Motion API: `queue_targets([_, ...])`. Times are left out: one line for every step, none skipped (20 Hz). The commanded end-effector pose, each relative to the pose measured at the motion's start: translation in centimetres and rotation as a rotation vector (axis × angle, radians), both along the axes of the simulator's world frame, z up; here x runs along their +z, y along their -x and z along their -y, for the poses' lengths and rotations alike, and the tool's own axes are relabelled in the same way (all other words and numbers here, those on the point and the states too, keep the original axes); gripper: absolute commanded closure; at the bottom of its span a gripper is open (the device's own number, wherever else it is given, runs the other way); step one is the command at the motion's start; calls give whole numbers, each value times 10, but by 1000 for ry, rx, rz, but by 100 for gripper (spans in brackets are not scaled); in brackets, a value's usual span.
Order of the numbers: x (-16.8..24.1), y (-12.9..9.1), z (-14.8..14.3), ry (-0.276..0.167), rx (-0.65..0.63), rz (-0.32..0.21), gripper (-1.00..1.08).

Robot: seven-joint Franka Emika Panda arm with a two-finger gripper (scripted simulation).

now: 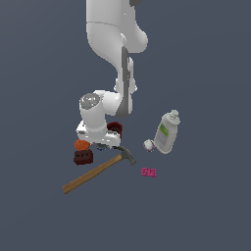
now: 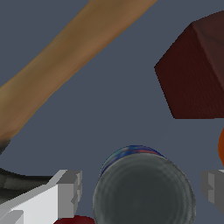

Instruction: Pick up a designated object from a clutter of objects.

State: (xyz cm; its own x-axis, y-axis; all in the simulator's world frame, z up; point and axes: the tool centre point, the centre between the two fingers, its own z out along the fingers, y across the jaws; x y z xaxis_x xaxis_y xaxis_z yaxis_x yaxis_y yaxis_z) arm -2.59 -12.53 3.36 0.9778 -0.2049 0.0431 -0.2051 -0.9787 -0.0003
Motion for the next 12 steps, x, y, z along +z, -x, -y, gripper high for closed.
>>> queue_targets([-20,16,-2,-9,-1,-42,108])
queue_targets([-20,16,-2,-9,-1,-42,108])
queue_targets([-20,16,-2,-9,-1,-42,108])
queue_targets([-20,16,-2,-9,-1,-42,108])
queue_targets([-20,16,-2,-9,-1,-42,108])
queue_targets([-20,16,-2,-9,-1,-42,108])
queue_targets([-20,16,-2,-9,-1,-42,108])
queue_targets([-20,16,-2,-9,-1,-42,108])
queue_targets([-20,16,-2,-9,-1,-42,108])
queue_targets([-20,16,-2,-9,-1,-42,108])
queue_targets([0,0,0,0,1,2,108])
queue_targets([0,0,0,0,1,2,108])
